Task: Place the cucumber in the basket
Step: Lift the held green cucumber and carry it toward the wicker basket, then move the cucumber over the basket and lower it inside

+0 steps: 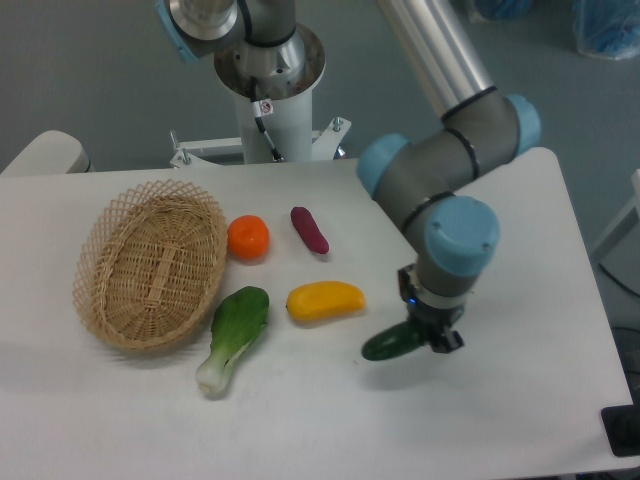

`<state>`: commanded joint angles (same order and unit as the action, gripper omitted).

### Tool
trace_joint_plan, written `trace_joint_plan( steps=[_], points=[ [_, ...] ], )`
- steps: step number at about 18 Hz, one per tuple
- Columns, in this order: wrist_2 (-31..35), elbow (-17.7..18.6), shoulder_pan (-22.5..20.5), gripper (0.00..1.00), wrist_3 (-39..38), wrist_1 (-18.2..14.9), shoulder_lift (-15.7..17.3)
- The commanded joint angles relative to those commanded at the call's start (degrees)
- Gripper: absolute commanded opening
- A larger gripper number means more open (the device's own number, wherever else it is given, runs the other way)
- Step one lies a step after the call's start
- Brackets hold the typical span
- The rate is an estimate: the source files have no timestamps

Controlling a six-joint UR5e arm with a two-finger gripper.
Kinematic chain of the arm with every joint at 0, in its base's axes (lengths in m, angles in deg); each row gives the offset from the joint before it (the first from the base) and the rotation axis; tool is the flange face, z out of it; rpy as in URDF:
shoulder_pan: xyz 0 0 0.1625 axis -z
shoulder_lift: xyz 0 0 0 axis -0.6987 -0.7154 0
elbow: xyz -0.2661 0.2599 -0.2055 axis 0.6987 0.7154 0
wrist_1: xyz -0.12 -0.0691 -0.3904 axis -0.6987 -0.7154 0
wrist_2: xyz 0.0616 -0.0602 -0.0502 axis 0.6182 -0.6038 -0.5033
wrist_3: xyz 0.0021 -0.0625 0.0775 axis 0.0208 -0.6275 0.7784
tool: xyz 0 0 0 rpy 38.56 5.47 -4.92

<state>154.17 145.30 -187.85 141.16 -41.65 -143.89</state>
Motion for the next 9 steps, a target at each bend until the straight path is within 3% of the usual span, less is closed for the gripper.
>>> trace_joint_plan(
  steps=[9],
  points=[
    [-0.44, 8.80, 8.78, 0.13, 0.00, 0.00, 7.48]
  ],
)
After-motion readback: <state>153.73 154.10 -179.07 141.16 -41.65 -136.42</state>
